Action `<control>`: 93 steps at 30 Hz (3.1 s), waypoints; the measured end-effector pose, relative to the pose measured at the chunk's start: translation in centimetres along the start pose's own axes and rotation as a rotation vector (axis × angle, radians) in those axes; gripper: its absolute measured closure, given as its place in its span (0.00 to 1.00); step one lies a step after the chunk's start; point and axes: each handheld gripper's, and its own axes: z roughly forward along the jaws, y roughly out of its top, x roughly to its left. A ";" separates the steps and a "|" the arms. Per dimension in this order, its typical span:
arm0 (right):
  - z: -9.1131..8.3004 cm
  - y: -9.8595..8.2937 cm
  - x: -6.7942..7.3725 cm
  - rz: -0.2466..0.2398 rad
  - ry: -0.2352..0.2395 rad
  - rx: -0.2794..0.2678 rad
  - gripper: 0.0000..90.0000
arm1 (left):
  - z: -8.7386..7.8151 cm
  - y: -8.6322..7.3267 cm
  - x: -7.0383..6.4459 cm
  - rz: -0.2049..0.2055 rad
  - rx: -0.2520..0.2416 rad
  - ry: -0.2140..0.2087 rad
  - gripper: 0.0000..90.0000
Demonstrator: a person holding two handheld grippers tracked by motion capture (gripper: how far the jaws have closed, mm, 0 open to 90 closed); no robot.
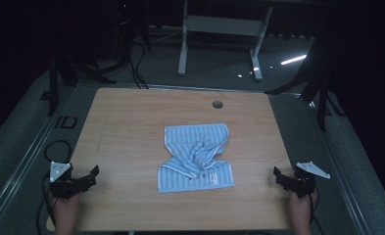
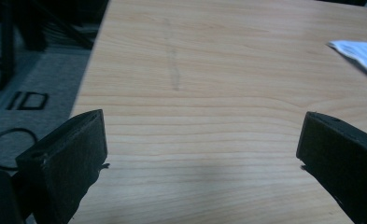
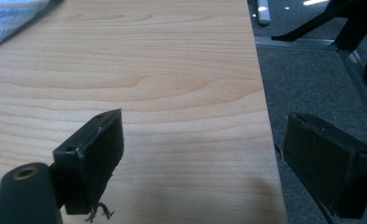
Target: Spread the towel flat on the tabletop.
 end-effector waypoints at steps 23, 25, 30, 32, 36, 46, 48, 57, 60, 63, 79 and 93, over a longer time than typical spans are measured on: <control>0.0 1.1 0.2 -0.174 0.223 0.180 0.14 | 1.2 1.8 -2.1 0.234 0.324 -0.270 0.02; 0.0 1.2 0.2 -0.169 0.239 0.187 0.15 | 1.3 1.9 -2.4 0.247 0.334 -0.284 0.02; 0.1 1.7 0.5 -0.180 0.315 0.220 0.15 | 2.0 2.6 -4.5 0.326 0.380 -0.325 0.02; 0.1 1.9 0.8 -0.187 0.345 0.224 0.15 | 2.2 2.8 -5.1 0.331 0.383 -0.351 0.02; 0.2 2.2 1.7 -0.215 0.396 0.253 0.13 | 2.6 3.0 -6.4 0.348 0.404 -0.385 0.02; 1.1 3.5 4.9 -0.364 0.455 0.351 0.16 | 3.3 3.4 -9.8 0.442 0.490 -0.447 0.02; 1.4 3.8 5.6 -0.395 0.471 0.365 0.19 | 3.4 3.5 -10.5 0.447 0.503 -0.472 0.02; 1.7 5.0 8.8 -0.553 0.531 0.384 0.37 | 4.3 4.0 -14.2 0.504 0.533 -0.508 0.07; 1.8 5.3 9.5 -0.590 0.539 0.386 0.41 | 4.6 4.1 -15.5 0.538 0.526 -0.519 0.15; 2.0 5.8 10.2 -0.617 0.553 0.385 0.45 | 5.0 4.1 -17.3 0.598 0.543 -0.531 0.16; 3.1 8.0 15.1 -0.769 0.606 0.390 0.59 | 6.7 4.3 -22.6 0.720 0.586 -0.590 0.35; 4.7 9.0 20.7 -0.873 0.643 0.366 0.57 | 8.8 4.8 -27.6 0.775 0.584 -0.620 0.37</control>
